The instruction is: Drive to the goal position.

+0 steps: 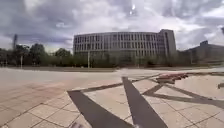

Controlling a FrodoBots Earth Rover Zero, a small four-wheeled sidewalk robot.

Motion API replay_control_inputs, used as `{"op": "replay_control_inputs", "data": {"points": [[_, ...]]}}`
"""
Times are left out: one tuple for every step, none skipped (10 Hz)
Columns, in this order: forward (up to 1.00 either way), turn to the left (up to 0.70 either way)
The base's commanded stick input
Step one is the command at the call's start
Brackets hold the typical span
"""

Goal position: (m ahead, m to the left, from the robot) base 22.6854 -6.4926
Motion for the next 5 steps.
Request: {"op": "replay_control_inputs", "data": {"points": [[0.7,0.0],[0.7,0.0],[0.7,0.0],[0.7,0.0],[0.7,0.0]]}}
